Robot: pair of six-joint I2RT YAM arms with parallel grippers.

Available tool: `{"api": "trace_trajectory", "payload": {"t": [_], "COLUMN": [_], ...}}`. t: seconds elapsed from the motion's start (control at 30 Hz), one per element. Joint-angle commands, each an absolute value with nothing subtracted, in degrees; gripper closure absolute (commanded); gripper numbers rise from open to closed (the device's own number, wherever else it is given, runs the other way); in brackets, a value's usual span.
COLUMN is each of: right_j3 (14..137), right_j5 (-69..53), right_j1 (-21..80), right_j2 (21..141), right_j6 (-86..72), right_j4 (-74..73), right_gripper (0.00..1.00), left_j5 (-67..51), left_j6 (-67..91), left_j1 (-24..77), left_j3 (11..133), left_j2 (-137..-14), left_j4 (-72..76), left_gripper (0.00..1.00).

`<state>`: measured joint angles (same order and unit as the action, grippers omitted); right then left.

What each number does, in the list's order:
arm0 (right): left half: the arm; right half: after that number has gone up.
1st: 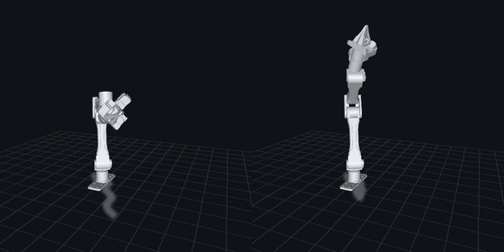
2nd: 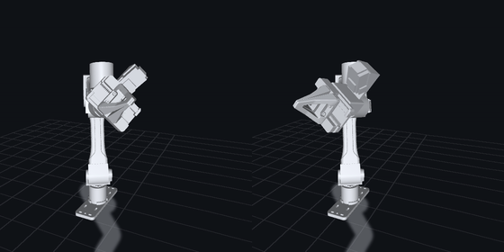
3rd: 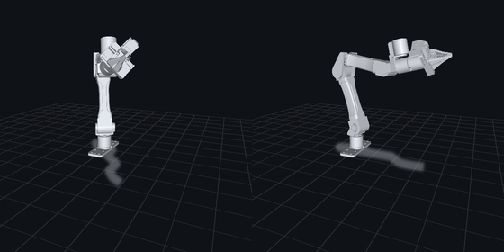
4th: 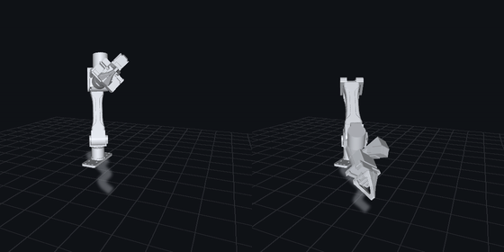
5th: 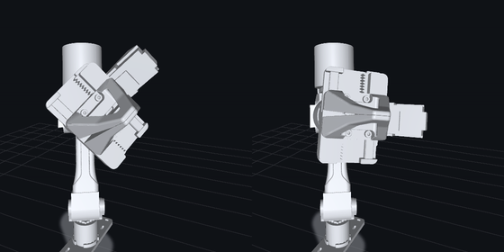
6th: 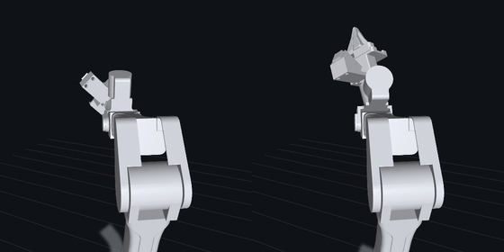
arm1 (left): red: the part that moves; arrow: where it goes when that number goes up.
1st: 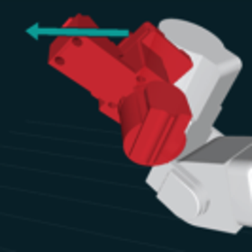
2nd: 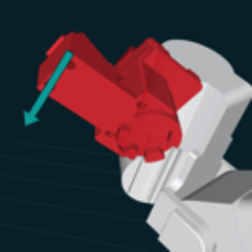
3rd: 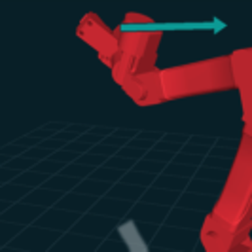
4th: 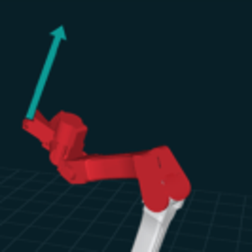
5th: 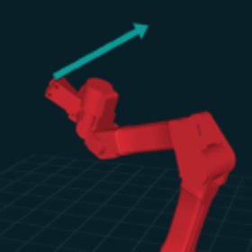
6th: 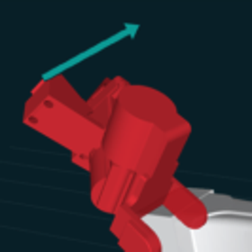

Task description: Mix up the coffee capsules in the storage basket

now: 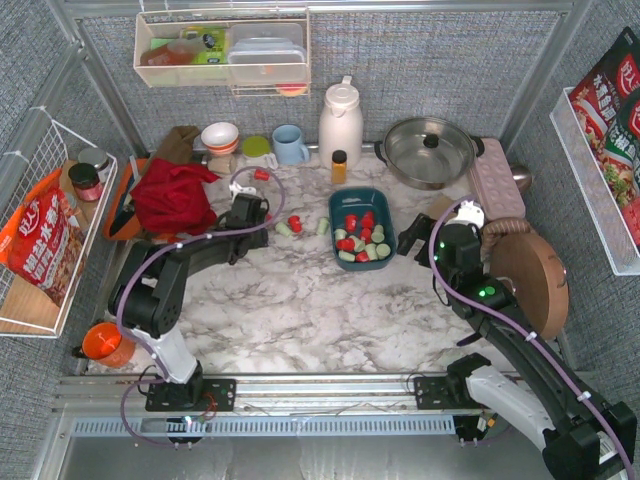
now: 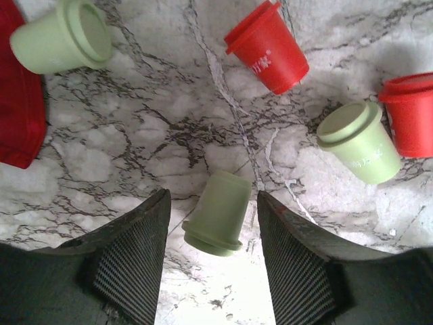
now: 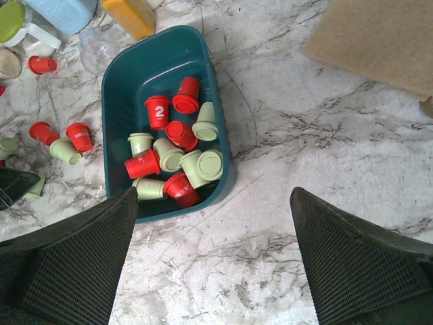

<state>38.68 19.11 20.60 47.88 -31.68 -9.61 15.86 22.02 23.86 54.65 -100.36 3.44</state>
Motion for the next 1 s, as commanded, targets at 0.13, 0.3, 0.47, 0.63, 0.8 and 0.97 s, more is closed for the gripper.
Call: {"api": "trace_trajectory", "payload": {"t": [0.13, 0.3, 0.47, 0.63, 0.8, 0.97], "right_j3": [39.29, 39.24, 39.29, 39.29, 39.22, 39.19], "right_j5": [18.83, 18.87, 18.84, 18.76, 18.46, 18.37], "right_j1": [20.55, 20.52, 20.49, 20.54, 20.56, 20.53], "right_j2": [48.08, 48.16, 48.12, 48.14, 48.34, 48.34], "right_j6": [-31.73, -31.73, -31.77, -31.85, -32.15, -32.33], "right_j4": [-7.91, -7.89, -7.91, -7.91, -7.73, -7.65], "right_gripper": [0.01, 0.01, 0.01, 0.01, 0.01, 0.01], "left_j5": [13.89, 12.83, 11.49, 6.66, -3.33, -7.03], "left_j6": [21.31, 21.76, 22.5, 24.02, 25.25, 26.27], "left_j1": [23.73, 23.78, 23.81, 24.12, 26.57, 32.59], "left_j3": [54.8, 54.35, 54.7, 53.84, 51.86, 52.87], "left_j2": [-101.17, -101.33, -100.94, -95.51, -88.66, -89.27], "left_j4": [0.77, 0.61, 0.25, 3.37, 14.95, 29.21], "left_gripper": [0.44, 0.53, 0.63, 0.66, 0.66, 0.66]}}
